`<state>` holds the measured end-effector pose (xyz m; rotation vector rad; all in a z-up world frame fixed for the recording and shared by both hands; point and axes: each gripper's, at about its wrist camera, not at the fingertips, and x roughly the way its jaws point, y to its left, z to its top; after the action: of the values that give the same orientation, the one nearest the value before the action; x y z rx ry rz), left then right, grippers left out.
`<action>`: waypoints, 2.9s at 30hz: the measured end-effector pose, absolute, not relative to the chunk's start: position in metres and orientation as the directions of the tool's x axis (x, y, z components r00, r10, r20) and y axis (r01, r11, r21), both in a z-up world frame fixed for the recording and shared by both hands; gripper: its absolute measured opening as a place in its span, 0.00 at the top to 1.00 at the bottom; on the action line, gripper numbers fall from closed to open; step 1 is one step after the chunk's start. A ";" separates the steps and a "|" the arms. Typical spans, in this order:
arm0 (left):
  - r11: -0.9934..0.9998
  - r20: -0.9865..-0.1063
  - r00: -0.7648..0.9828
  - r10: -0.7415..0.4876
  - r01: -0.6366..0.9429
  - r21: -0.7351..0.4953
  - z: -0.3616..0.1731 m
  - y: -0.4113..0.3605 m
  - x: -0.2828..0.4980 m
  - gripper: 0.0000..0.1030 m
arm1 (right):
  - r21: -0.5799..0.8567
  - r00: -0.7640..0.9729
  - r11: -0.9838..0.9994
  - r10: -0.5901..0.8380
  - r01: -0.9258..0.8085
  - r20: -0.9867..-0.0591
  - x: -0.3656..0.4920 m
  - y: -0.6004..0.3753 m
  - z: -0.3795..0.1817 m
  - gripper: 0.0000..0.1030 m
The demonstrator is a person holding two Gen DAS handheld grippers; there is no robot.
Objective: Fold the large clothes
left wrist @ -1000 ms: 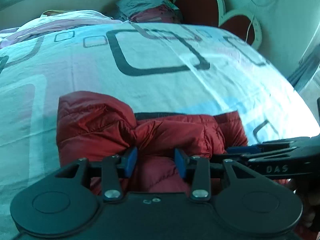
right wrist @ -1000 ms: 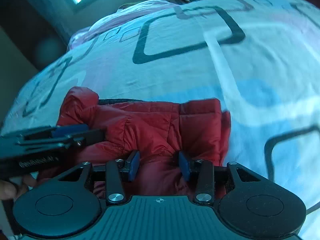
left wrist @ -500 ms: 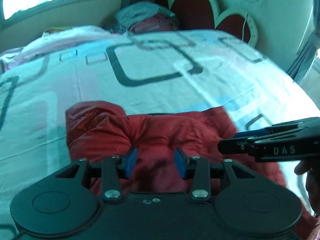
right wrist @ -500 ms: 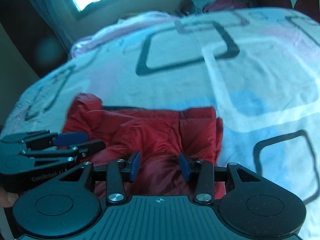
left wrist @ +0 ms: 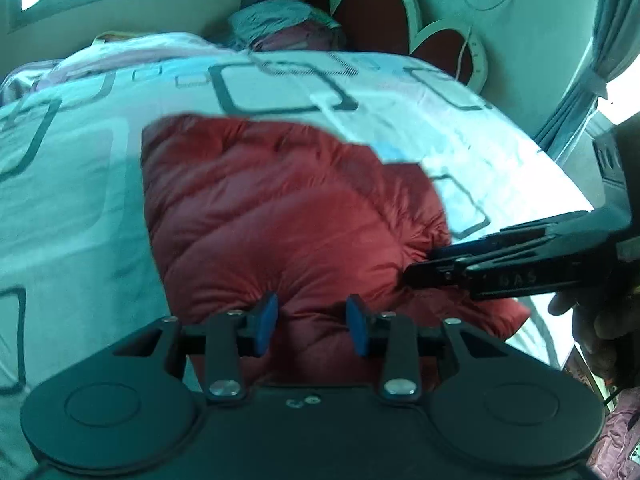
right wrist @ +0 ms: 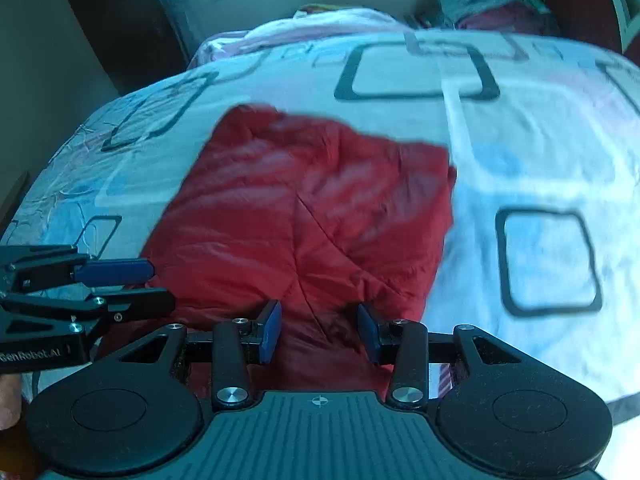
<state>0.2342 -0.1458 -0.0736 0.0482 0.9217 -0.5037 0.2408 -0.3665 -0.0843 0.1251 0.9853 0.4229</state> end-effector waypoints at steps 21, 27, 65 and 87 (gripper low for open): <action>0.902 -0.753 0.530 -0.390 0.386 -0.195 -0.066 -0.138 0.157 0.65 | 0.319 0.512 0.865 0.490 -0.388 -0.705 0.162 -0.384 -0.058 0.58; 0.904 -0.789 0.481 -0.384 0.369 -0.215 -0.096 -0.134 0.166 0.65 | 0.260 0.464 0.886 0.429 -0.384 -0.775 0.160 -0.369 -0.101 0.58; 0.948 -0.679 0.667 -0.307 0.277 -0.156 -0.061 -0.111 0.190 0.02 | 0.434 0.587 0.862 0.499 -0.261 -0.638 0.196 -0.414 -0.080 0.00; 0.845 -0.709 0.477 -0.520 0.166 -0.508 -0.126 -0.086 0.274 0.17 | 0.797 0.396 0.597 0.756 -0.093 -0.521 0.288 -0.473 -0.160 0.00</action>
<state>0.2742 -0.0859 -0.1256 -0.3992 0.9916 -0.4332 0.2878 -0.4729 -0.1595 0.7645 1.0300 0.6096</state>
